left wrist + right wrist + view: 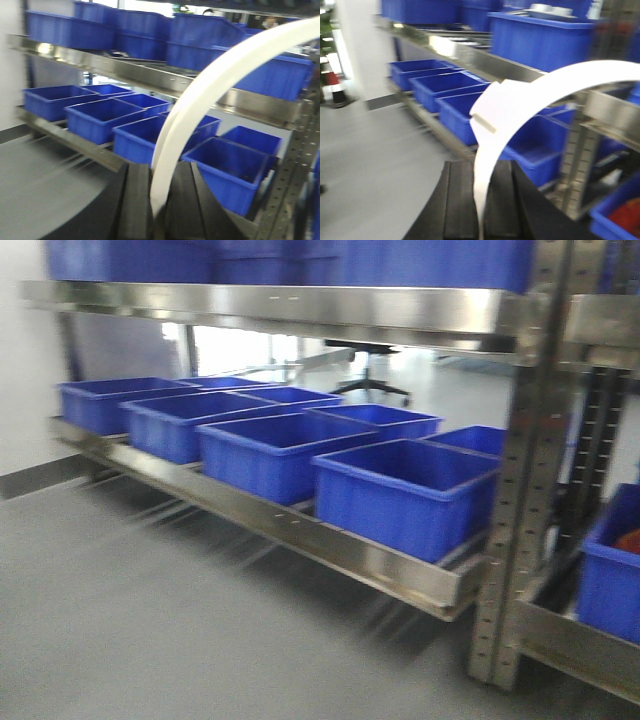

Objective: Grab PVC pipe and place in blue bin
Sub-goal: 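Drive the base to the metal shelf of blue bins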

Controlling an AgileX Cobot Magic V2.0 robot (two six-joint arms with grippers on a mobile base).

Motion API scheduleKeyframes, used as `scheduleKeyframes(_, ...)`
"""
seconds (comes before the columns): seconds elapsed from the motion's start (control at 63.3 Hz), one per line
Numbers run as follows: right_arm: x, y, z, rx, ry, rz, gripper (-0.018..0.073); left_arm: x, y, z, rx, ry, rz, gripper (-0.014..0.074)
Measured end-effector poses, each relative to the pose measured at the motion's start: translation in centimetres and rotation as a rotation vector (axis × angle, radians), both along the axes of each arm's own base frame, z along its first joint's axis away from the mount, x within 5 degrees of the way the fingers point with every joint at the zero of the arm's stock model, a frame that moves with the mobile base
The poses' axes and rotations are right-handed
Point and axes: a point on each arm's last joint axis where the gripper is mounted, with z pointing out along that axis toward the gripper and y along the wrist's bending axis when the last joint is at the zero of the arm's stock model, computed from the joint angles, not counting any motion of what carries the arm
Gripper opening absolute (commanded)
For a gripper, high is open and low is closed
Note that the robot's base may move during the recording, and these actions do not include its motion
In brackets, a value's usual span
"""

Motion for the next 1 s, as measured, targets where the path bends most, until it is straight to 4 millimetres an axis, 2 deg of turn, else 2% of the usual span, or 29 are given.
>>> scheduleKeyframes(0.996,0.0,0.0,0.0,0.0,0.0,0.0,-0.0169,0.0,0.0,0.0,0.0,0.0,0.0,-0.0111)
